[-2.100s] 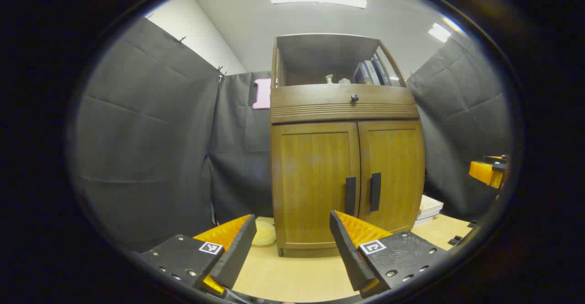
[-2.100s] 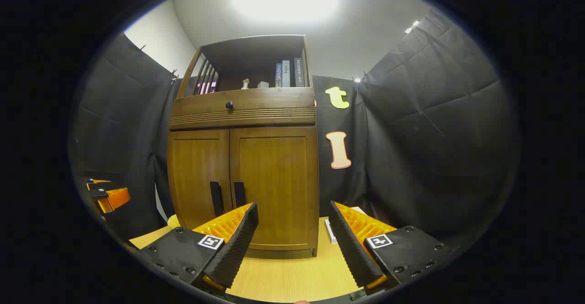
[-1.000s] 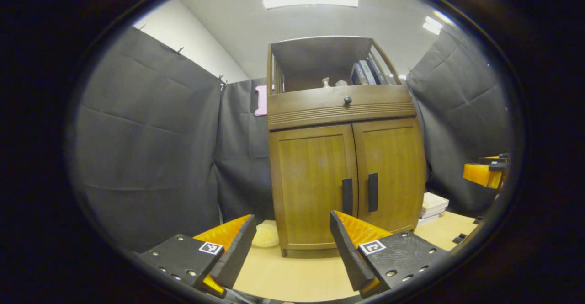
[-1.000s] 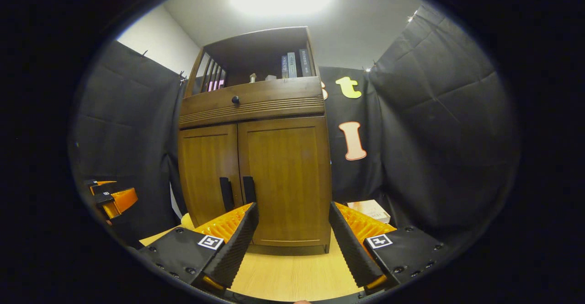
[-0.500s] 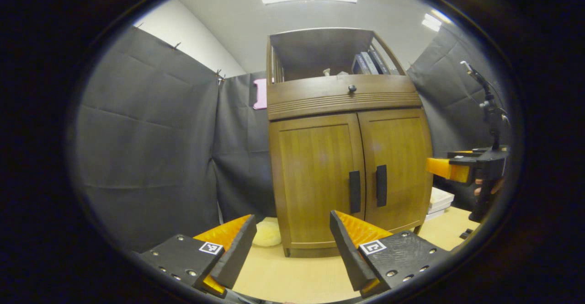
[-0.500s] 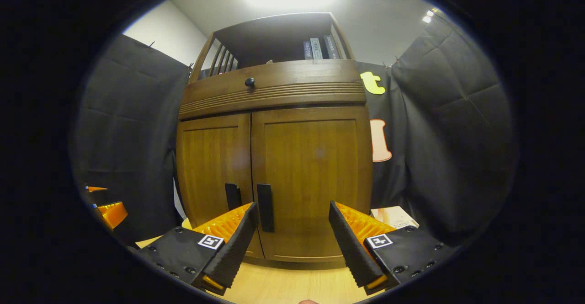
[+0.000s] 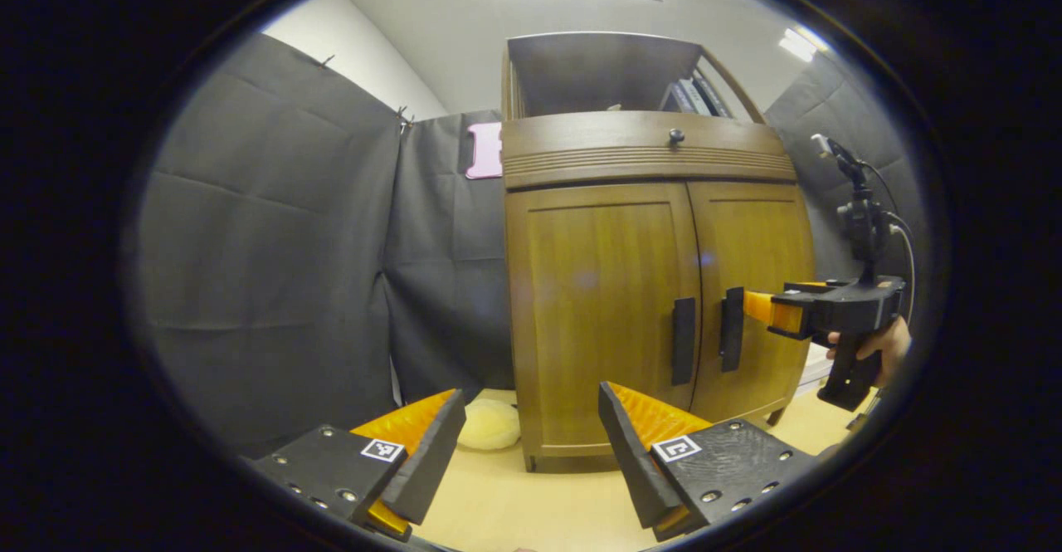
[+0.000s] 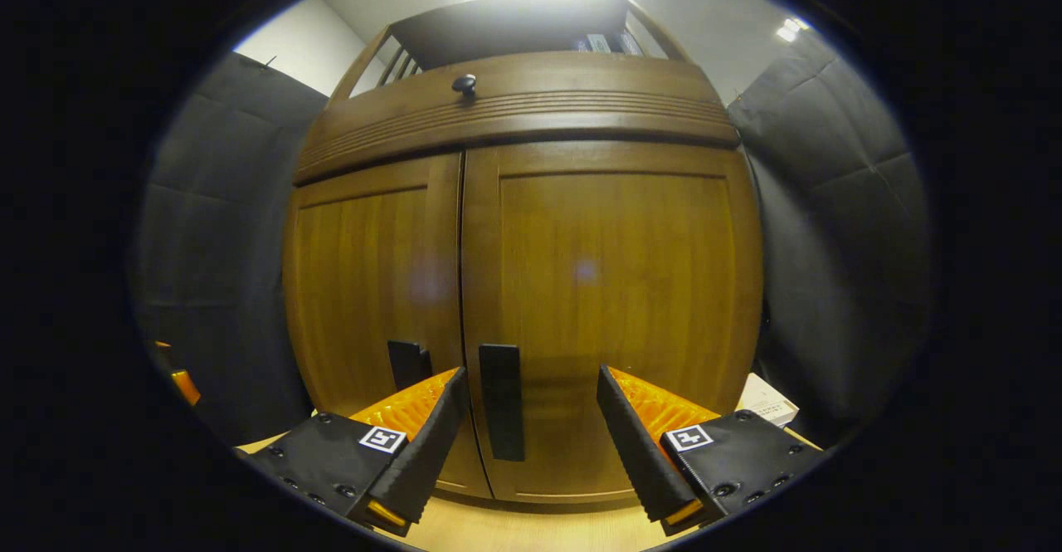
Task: Open the right door of the double-door shoe cabinet with the right hand, and open the left door with the left hand.
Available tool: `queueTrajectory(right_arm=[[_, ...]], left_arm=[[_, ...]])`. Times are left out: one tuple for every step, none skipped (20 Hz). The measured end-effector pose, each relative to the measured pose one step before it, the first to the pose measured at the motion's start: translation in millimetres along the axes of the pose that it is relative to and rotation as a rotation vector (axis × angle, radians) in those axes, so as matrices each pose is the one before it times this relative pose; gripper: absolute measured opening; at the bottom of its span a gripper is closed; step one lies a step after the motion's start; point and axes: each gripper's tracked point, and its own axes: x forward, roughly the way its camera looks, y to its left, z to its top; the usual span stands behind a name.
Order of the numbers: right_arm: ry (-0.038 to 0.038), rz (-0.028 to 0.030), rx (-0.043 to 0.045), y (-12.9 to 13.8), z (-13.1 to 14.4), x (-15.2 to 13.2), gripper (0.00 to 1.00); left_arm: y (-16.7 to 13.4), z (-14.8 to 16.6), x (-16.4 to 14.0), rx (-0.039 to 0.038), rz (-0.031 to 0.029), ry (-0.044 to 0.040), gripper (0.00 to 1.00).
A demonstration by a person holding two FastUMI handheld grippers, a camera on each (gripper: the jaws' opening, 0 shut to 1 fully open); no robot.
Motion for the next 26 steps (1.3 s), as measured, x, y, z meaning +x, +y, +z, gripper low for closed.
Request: queueTrajectory(right_arm=[[0.00864,-0.00147,-0.00012,1.77,-3.13,8.75,0.98],[0.00858,-0.0008,-0.00164,3.26,-3.21,6.65,0.98],[0.00871,-0.0017,-0.00365,3.01,-2.7,4.35,0.94],[0.00921,-0.00058,-0.00378,2.63,-4.13,6.27,0.96],[0.00767,-0.00283,-0.00201,1.85,-2.46,4.19,0.92],[0.00667,0.00092,0.00082,1.75,-5.13,4.87,0.84],[0.01101,0.00257,0.00034,2.22,-3.26,3.8,0.82],[0.01377,-0.00129,-0.00094,0.25,-4.75,2.85,0.79],[0.00919,0.0012,0.00177,1.03,-5.14,7.0,0.77],[0.00438,-0.00413,0.00166,2.74,0.6,-1.29,0.65],[0.00873,0.00261,0.00209,1.79,-1.16,1.28,0.57],[0.00757,-0.00061,0.0048,-0.36,-1.84,1.54,0.49],[0.01067,0.00488,0.00624,1.72,-2.03,2.41,0.49],[-0.00141,-0.0183,0.00493,-3.71,3.29,-6.11,0.44],[0.00742,0.00042,0.00171,0.64,-4.92,14.42,0.38],[0.00096,0.00554,0.00024,-0.15,3.41,-10.72,0.33],[0.01573,0.0053,-0.00487,0.43,-0.55,0.89,0.29],[0.00265,-0.00253,0.00531,-0.76,-1.8,-2.97,0.25],[-0.00279,-0.00253,-0.00301,1.57,3.04,-1.51,0.17],[0.00604,0.00494,-0.01134,-0.33,0.84,-2.77,0.13],[0.0017,0.00509,-0.0012,-1.65,0.93,-3.76,0.13],[0.00012,0.00948,0.00611,1.9,-1.93,-3.17,0.14],[0.00435,0.01066,0.00891,1.3,-1.95,-6.96,0.13],[-0.00173,0.00849,0.00326,0.02,-3.74,-7.61,0.14],[-0.00031,0.00719,-0.00171,-0.94,-1.03,-6.19,0.17],[-0.00298,0.00724,-0.00159,-0.81,-0.5,-5.89,0.13]], left_arm=[[3.95,-1.43,4.11,-0.00117,0.00447,0.00481,0.9],[3.94,-3.29,3.64,-0.00301,0.00336,0.00539,0.91],[2.65,-2.57,3.79,-0.00194,0.00103,0.00415,0.9],[2.4,-2.7,3.8,0.00101,0.00309,0.00221,0.91],[2.4,0.11,3.01,0.00286,0.00152,0.00214,0.93],[1.35,1.07,3.06,0.00244,0.00225,0.00004,0.94],[1.23,2.39,2.23,0.00109,0.00158,-0.00085,0.92],[-0.34,1.13,1.18,-0.00097,0.00077,-0.00007,0.92],[0.57,1.1,1.75,-0.00171,0.00046,0.00109,0.92],[0.37,-0.3,1.61,-0.00228,-0.00039,0.00112,0.93],[0.44,1.42,1.12,-0.00139,-0.00091,0.00084,0.92],[-0.12,-0.42,1.36,-0.00101,-0.00045,0.00026,0.92],[0.01,1.17,-0.24,-0.00071,-0.00078,-0.00002,0.92],[0.4,-1.64,-1.09,-0.0002,-0.00056,-0.00176,0.92],[0.52,0.57,-1.45,0.00091,0.00075,-0.00276,0.9],[-0.09,-0.91,-1.95,0.00019,0.00085,-0.00182,0.9],[0.11,-0.64,-1.71,-0.00113,-0.00091,-0.00171,0.92],[-0.78,-2.85,-2.27,-0.00068,-0.00076,-0.0008,0.9],[0.13,-0.29,-2.68,0.00062,0.00014,-0.00446,0.9],[-0.44,-1.27,-4.73,0.00166,0.00202,-0.00356,0.9],[-1.02,0.52,-4.05,0.00007,0.00067,-0.00395,0.92],[-1.72,-2.7,-6.7,-0.00102,-0.00329,-0.00261,0.9],[-0.75,-1.34,-4.51,0.00127,-0.00385,-0.00141,0.9],[-0.01,0.52,-2.31,0.00213,-0.00126,-0.00201,0.9],[-1.78,1.0,-1.45,0.00051,-0.00213,-0.0036,0.9],[-1.97,-2.86,-4.88,0.0,-0.00372,-0.00289,0.9]])
